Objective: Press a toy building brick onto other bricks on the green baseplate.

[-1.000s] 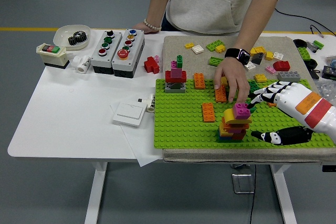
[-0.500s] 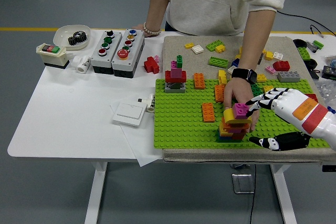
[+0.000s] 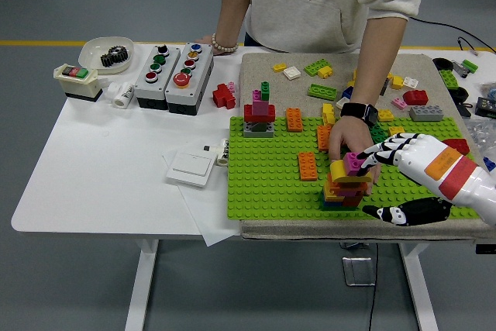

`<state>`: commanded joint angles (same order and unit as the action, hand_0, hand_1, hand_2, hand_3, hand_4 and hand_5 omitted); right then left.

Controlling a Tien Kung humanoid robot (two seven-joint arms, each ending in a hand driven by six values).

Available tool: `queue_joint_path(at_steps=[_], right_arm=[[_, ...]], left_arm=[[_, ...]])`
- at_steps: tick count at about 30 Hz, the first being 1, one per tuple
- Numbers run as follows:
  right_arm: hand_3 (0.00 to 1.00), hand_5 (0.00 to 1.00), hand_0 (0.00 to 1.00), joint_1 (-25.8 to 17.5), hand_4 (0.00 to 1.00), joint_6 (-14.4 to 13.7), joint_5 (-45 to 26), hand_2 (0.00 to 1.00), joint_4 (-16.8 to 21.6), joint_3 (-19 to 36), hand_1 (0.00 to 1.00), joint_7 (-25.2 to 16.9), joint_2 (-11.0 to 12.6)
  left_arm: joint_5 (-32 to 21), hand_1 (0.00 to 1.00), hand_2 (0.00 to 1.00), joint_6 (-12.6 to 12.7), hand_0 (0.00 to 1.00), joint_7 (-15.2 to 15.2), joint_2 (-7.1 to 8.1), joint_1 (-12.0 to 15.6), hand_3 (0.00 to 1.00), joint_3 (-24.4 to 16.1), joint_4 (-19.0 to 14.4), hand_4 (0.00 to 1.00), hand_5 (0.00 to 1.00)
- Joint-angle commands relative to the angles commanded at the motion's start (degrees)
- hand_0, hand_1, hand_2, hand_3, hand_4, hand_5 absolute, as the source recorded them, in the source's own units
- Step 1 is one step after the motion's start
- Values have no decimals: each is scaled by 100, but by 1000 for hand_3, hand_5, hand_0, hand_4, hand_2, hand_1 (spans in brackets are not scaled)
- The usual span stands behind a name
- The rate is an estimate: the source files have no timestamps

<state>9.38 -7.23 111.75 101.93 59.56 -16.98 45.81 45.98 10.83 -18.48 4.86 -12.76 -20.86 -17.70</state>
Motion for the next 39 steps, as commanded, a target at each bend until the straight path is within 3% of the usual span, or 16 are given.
queue_joint_path(at_steps=[39], right_arm=[[602, 465, 707, 322, 811, 57, -5, 717, 0, -292, 675, 65, -57]], left_arm=[[27, 768, 739, -15, 779, -13, -3, 22, 586, -11, 2, 646, 660]])
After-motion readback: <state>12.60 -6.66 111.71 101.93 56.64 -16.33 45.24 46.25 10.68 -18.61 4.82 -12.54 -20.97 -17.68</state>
